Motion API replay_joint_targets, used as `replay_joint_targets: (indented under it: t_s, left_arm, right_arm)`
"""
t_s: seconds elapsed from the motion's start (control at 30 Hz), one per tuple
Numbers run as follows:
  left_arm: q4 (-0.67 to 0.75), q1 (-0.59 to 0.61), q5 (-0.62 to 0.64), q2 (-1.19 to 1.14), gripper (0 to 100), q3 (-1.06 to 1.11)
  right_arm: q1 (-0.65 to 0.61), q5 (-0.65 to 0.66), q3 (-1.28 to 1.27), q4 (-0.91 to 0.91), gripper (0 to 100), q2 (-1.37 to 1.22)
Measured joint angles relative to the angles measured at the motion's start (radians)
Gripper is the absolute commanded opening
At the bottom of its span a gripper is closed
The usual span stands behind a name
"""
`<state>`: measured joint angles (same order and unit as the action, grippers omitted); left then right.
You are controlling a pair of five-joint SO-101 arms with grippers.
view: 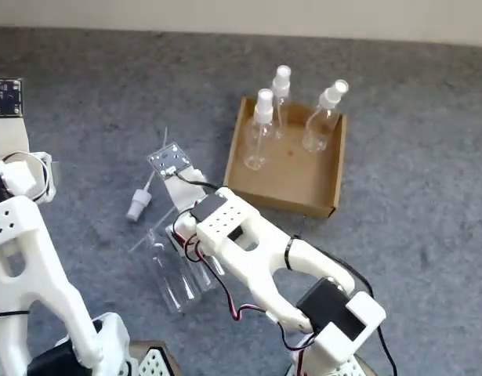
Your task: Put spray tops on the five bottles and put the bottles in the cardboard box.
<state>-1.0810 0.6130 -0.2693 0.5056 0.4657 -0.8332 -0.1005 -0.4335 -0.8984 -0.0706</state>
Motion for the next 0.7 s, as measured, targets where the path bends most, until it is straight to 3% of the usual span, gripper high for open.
replay_joint_targets:
  t_s: [0.13,0.3,0.5,0.7]
  left_arm:
    - [-0.015,-0.034,-0.037,0.0,21,-0.002]
    - [-0.098,-0.181,-0.075,0.0,21,-0.002]
    - [-0.117,-0.446,-0.114,-0.071,21,-0.008]
    - [-0.117,-0.617,-0.178,-0.275,21,-0.057]
  right_arm:
    - [0.052,0.058,0.049,-0.216,0.5,0.069]
    - [0.218,0.186,0.164,-0.489,0.5,0.269]
    - [0.592,0.417,0.201,-0.608,0.5,0.399]
    - [1.025,0.66,0.204,-0.517,0.5,0.356]
